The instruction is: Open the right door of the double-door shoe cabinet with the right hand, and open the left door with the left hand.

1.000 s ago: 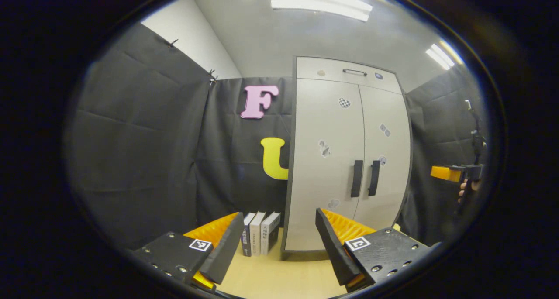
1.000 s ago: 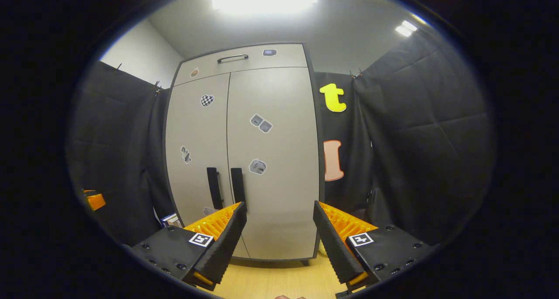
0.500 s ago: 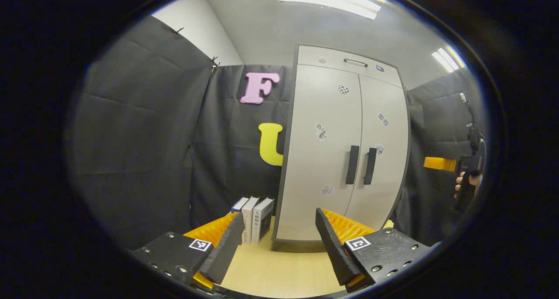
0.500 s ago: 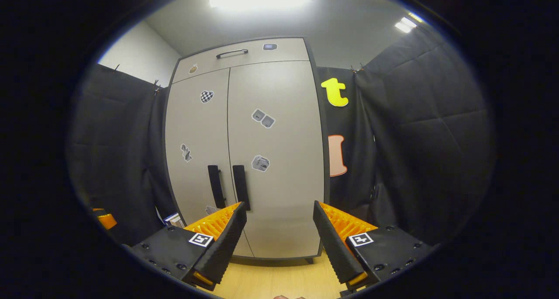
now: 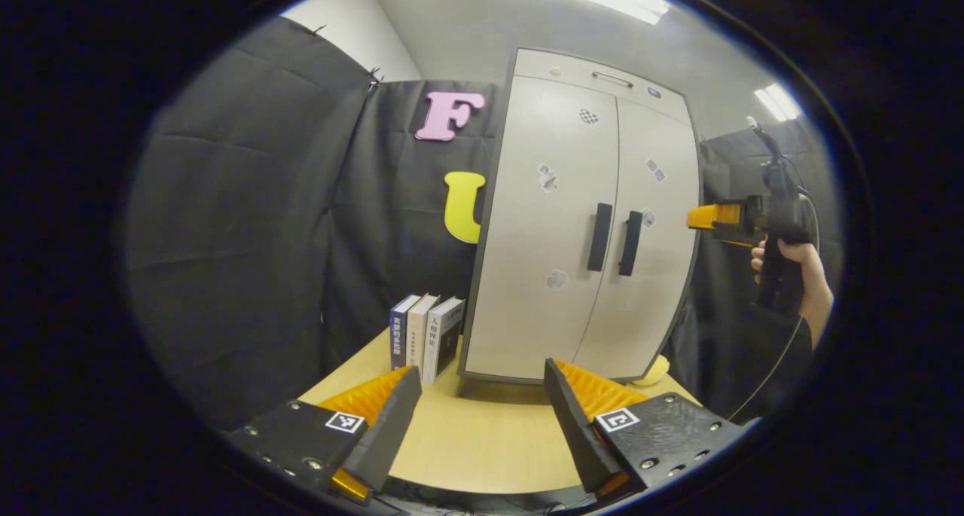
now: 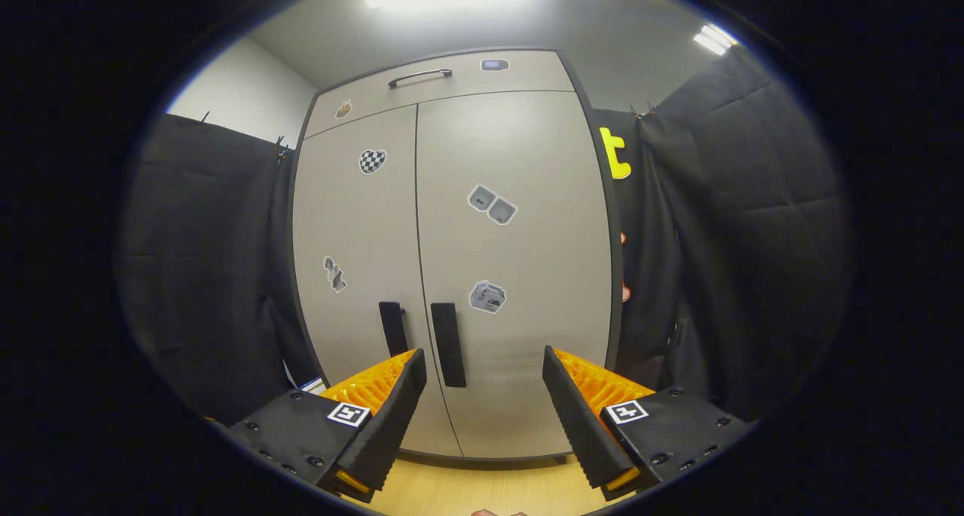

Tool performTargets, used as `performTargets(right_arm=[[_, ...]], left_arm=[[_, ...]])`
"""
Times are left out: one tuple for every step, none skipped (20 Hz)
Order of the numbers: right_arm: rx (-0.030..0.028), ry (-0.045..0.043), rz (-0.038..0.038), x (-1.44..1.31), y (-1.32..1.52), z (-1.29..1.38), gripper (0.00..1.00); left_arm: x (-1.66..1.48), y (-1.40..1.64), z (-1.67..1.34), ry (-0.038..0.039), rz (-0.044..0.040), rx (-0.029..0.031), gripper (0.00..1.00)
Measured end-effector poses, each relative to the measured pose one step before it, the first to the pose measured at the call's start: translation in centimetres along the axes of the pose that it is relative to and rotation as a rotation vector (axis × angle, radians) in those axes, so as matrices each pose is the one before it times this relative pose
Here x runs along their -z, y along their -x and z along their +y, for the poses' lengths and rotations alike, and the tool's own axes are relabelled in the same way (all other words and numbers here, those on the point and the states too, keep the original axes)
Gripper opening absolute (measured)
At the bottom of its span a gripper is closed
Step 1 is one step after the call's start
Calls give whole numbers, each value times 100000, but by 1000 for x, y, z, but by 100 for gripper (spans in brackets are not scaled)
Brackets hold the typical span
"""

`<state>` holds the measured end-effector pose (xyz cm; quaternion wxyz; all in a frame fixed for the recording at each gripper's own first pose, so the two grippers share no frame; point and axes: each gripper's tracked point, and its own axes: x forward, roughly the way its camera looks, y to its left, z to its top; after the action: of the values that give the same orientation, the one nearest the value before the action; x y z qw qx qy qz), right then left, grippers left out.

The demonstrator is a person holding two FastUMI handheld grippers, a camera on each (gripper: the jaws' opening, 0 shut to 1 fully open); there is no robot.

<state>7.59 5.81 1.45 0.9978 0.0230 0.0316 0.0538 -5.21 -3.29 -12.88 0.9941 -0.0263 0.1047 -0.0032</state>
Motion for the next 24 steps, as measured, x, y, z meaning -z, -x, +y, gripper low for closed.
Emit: performTargets(right_arm=[[-336, -90, 8, -139, -841, 276, 98], [-263, -44, -157, -148, -863, 247, 92], [-544, -40, -347, -261, -896, 321, 98], [-674, 62, -70, -110, -841, 348, 98], [-587, 238, -122, -172, -954, 413, 98], [-685, 567, 295, -19, -896, 431, 98], [-917, 845, 870, 87, -890, 459, 92], [-820, 1000, 684, 195, -842, 354, 98], [-206, 1033, 100, -2, -742, 218, 98], [851, 1303, -598, 81, -724, -42, 98], [1595, 1816, -518, 78, -711, -153, 98], [768, 1927, 229, 392, -671, 20, 98], [-550, 1745, 496, 409, -647, 312, 98], [-707, 1445, 987, 540, -618, 328, 98], [-1148, 935, 1036, 473, -651, 371, 98], [-648, 639, 1175, 545, -680, 215, 98], [-434, 350, 1339, 488, -565, 101, 94], [219, -106, 1268, 526, -563, -41, 97], [902, 379, 847, 343, -460, -173, 99], [1296, 1266, 296, 296, -382, -220, 97], [734, 1435, -4, 193, -452, -137, 97], [886, 728, 281, 196, -328, -44, 96], [-168, -279, 433, 110, -217, 180, 93], [-375, -1025, 755, 246, -218, 282, 86]], left_arm=[[8, 161, 329, -1123, -255, -1170, 94], [-24, 42, 251, -240, 61, -983, 94], [173, 5, 106, 936, 653, -901, 94], [221, 57, 46, 2652, 1207, -140, 95], [292, 106, -168, 3530, 1012, 397, 95], [101, 17, 136, 3463, 291, -391, 94], [296, 58, 514, 3063, 324, -1394, 94], [268, 61, 717, 1957, 507, -2243, 95], [207, 44, 810, 21, 514, -3660, 93], [250, 114, 978, -2640, 866, -4223, 95], [320, 73, 536, -4188, 1018, -4164, 95], [83, 69, 637, -3891, 292, -3891, 95], [-284, -67, 139, -2080, -419, -2330, 92], [-175, -61, -295, 190, -103, -550, 93], [50, -68, -421, 1001, 257, 3, 95], [-113, -204, -423, 627, 237, -224, 94], [122, 185, 259, -129, -4, -583, 95], [-168, 29, -1, -598, -40, -727, 95], [-118, 68, -329, -807, -279, -27, 95], [-237, 21, -367, -952, -264, 385, 95], [-453, -158, -829, -1623, -262, 653, 95], [-189, -282, -715, -1812, -182, 751, 95], [98, -535, -547, -1752, -165, 792, 95], [100, -266, -213, -1209, -47, 422, 94]])
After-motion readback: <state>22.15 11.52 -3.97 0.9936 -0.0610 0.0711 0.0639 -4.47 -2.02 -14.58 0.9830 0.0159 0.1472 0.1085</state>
